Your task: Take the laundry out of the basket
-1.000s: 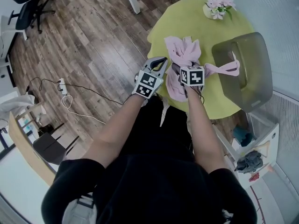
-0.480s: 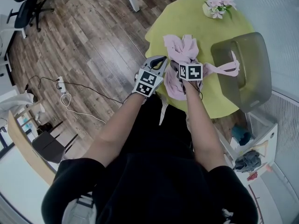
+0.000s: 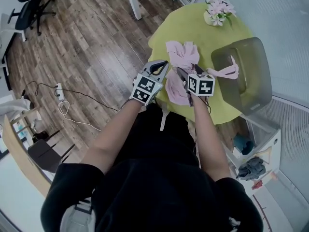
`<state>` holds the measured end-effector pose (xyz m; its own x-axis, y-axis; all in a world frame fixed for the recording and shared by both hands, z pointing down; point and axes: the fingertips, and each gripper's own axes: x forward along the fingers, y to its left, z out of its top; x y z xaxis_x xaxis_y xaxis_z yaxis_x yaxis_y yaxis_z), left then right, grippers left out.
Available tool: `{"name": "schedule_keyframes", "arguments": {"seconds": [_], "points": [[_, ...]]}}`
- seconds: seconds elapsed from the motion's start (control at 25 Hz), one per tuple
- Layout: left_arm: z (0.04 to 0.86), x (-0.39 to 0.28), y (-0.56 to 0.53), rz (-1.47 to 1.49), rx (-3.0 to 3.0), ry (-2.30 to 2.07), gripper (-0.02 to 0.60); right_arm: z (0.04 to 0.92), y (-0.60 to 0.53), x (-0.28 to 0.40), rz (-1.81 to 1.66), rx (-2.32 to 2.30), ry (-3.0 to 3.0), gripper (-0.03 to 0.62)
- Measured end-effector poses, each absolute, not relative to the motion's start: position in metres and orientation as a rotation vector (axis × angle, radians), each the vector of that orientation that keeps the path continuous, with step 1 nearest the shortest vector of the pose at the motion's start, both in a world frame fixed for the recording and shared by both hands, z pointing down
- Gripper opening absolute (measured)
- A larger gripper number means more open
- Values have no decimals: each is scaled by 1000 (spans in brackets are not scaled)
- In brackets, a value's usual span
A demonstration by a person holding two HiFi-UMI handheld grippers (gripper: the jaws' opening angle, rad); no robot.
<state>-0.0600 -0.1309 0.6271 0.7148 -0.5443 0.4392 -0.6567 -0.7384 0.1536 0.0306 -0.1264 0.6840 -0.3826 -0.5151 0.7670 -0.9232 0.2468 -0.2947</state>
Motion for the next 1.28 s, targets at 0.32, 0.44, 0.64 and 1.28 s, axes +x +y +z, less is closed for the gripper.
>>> {"name": "schedule_keyframes", "arguments": {"seconds": [0.32,0.44,0.64,1.28], "points": [[569,-66,-109,454,2706,-918,11,599,-107,22,884,1351,-2215,379],[544,-69,-101,429,2736,-916,11,560,-96,16,773,1368,-2342,377],[497,-71,-83,359,2808,-882,11,495,-73,9,566,1413,-2536,377],[396,-52,-35,187,2953,-680,11,398,-25,9,221,1506,-2711,273]]}}
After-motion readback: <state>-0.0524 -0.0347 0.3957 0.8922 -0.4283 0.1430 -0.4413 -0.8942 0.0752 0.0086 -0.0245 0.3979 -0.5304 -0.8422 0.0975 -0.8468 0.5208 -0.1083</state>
